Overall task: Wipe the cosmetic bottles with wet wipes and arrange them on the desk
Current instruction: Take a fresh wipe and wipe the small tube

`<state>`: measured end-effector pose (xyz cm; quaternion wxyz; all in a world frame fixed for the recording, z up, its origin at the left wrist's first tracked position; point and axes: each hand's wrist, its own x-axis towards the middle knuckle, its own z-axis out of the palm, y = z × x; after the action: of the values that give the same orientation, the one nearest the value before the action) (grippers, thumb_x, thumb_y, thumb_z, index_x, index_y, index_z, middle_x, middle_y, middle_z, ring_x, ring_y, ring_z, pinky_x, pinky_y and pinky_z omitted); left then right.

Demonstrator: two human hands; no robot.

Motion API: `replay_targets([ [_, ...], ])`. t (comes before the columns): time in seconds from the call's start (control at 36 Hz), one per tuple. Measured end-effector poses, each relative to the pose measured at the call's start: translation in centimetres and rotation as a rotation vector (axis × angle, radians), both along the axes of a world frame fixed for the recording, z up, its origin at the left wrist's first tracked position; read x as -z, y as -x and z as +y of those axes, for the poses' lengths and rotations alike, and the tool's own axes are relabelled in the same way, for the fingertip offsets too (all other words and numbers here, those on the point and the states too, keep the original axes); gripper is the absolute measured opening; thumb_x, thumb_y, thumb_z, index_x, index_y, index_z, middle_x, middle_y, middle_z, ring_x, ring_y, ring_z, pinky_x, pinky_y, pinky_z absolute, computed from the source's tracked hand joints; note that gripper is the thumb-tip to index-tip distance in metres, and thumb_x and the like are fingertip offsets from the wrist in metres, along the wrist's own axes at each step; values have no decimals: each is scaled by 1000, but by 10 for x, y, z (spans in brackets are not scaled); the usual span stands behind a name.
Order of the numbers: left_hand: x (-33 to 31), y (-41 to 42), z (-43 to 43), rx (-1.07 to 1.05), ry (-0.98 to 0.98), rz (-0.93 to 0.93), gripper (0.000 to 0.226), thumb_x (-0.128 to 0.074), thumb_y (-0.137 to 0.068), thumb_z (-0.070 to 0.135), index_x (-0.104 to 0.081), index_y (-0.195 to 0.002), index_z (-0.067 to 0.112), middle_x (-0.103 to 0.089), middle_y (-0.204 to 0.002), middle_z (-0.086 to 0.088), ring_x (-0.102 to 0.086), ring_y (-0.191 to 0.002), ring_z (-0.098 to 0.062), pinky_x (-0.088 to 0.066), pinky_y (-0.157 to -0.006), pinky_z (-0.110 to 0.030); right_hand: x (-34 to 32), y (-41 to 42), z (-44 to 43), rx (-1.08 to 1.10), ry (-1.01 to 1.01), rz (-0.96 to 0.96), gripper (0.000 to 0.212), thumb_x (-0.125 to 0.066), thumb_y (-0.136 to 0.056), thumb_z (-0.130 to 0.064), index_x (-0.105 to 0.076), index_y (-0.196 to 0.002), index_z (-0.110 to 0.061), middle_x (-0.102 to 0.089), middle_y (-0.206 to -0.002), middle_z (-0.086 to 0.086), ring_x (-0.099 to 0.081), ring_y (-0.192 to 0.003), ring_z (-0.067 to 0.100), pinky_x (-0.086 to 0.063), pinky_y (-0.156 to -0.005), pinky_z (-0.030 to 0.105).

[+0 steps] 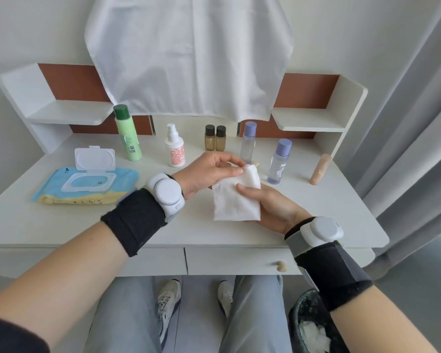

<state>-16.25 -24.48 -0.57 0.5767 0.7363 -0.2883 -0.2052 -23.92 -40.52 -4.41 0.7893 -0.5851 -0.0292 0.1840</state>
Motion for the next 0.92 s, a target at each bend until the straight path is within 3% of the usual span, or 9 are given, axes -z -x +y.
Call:
replay_targets([
  [0.08, 7, -5, -11, -44, -25, -30, 10, -66, -89, 22, -71, -90, 30, -52, -79, -13, -49, -72, -21, -41, -62, -28, -1, 5, -11, 51, -38, 14, 35, -57, -93, -24, -57, -125, -11, -67, -120, 8, -63, -113, 23, -40, -107, 48],
  [0.19, 18, -12, -24, -181, -5, -79, 7, -63, -91, 17, -68, -90, 20, -42, -64, -4, -39, -53, -12, -32, -48, -21, -2, 10, -21, 174, -136, 21, 30, -52, -93, -18, -61, -120, -9, -69, -115, 8, -68, -103, 18, -56, -87, 30],
  [0.28, 32, -18, -34, -368, -54, -205, 6, -63, -89, 19, -65, -84, 23, -56, -68, 4, -50, -59, -11, -42, -60, -27, -1, 12, -31, 271, -161, 12, 31, -53, -94, -17, -60, -123, -8, -69, -117, 8, -67, -105, 20, -55, -89, 31],
  [0.33, 40, -20, -39, -474, -181, -309, 4, -62, -88, 28, -62, -85, 26, -59, -74, 10, -57, -74, -16, -45, -72, -31, 1, 13, -35, 365, -172, 2, 28, -52, -96, -12, -60, -122, -7, -71, -114, 7, -67, -105, 20, -54, -90, 31],
  [0.39, 45, -18, -43, -508, -291, -337, 13, -61, -88, 37, -58, -91, 25, -59, -78, 13, -58, -82, -17, -44, -74, -31, 5, 15, -38, 479, -170, -30, 25, -52, -95, -6, -62, -118, -6, -73, -107, 7, -69, -100, 20, -56, -84, 29],
  [0.53, 56, -19, -55, -486, -482, -394, 43, -59, -84, 55, -50, -107, 19, -57, -108, 1, -56, -99, -21, -45, -80, -34, 13, 18, -38, 628, -89, -82, 24, -55, -91, 0, -64, -113, -4, -73, -106, 13, -70, -98, 23, -56, -85, 33],
  [0.64, 60, -20, -62, -493, -562, -454, 52, -64, -80, 47, -51, -118, 12, -52, -118, -7, -47, -113, -28, -42, -88, -36, 15, 16, -37, 668, -58, -78, 23, -57, -90, 1, -66, -111, -4, -71, -112, 17, -68, -102, 27, -52, -93, 41],
  [0.78, 62, -22, -60, -476, -622, -515, 36, -59, -84, 37, -61, -108, 9, -55, -112, -13, -47, -108, -33, -41, -89, -37, 14, 16, -36, 665, -45, -78, 22, -56, -90, 1, -66, -109, -5, -73, -103, 12, -69, -98, 24, -54, -89, 37],
  [0.92, 66, -27, -50, -501, -511, -554, 21, -62, -87, 30, -72, -95, 13, -67, -97, -13, -59, -93, -34, -45, -78, -37, 12, 18, -35, 665, -33, -73, 21, -57, -90, 0, -67, -108, -4, -74, -100, 11, -70, -95, 24, -54, -88, 37],
])
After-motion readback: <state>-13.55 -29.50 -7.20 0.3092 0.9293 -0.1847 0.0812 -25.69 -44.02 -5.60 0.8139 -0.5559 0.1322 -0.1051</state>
